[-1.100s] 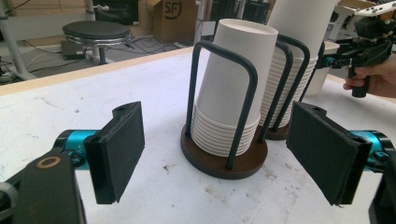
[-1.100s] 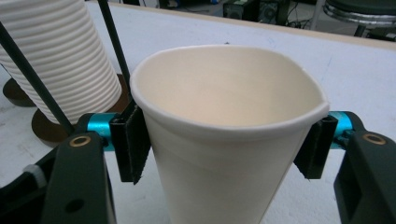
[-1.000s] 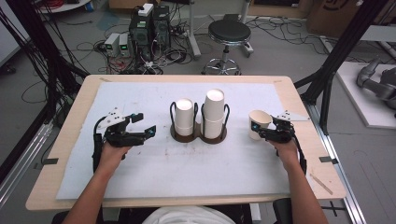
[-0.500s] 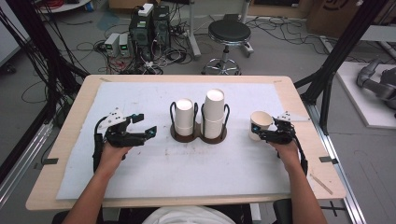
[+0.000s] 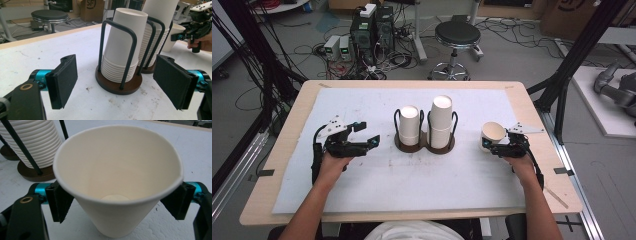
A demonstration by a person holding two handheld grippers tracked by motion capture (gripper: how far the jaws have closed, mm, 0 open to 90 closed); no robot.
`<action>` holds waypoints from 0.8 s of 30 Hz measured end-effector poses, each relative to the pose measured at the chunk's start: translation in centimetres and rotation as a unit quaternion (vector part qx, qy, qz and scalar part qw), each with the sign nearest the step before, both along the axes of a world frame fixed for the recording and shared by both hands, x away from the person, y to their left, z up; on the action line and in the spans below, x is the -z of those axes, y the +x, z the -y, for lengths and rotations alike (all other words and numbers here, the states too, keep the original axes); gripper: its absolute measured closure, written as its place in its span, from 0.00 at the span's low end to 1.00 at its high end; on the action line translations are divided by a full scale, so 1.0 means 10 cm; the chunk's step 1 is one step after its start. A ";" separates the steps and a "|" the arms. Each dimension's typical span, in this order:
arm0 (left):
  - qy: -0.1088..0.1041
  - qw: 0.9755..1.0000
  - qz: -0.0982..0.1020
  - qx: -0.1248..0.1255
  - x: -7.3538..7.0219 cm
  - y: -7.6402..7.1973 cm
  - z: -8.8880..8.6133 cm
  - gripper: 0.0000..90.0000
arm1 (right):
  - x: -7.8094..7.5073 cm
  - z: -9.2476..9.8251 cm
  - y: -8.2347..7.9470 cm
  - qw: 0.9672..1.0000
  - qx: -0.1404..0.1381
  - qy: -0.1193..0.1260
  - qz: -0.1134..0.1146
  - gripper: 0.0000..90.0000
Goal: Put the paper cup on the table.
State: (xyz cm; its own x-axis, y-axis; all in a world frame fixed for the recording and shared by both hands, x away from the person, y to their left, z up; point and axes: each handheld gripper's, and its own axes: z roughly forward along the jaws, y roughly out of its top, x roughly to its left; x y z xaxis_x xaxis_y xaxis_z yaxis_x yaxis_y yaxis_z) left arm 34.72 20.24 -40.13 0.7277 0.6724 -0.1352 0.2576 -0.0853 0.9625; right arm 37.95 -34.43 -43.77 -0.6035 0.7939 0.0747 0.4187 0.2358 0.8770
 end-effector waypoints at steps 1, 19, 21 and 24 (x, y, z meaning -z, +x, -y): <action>0.000 1.000 0.000 0.001 0.00 0.00 0.00 0.22 | 0.00 0.02 -0.01 1.000 0.001 0.001 -0.001 0.23; 0.000 1.000 0.000 0.001 0.00 0.01 0.00 0.22 | -0.03 0.17 -0.18 1.000 -0.009 -0.012 -0.007 0.23; -0.001 1.000 0.000 0.000 0.00 0.02 0.00 0.22 | -0.05 0.19 -0.22 1.000 -0.008 -0.013 -0.004 0.23; -0.009 1.000 -0.001 0.003 0.01 0.02 0.00 0.22 | -0.09 0.22 -0.28 1.000 -0.012 -0.016 -0.001 0.23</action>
State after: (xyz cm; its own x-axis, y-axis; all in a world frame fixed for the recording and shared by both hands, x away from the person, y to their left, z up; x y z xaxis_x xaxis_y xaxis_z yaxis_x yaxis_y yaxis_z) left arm 34.96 20.26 -40.19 0.7316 0.6654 -0.1486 0.2589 -0.0695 0.9634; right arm 35.15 -36.63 -42.82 -0.6218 0.7815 0.0511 0.4142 0.2727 0.8684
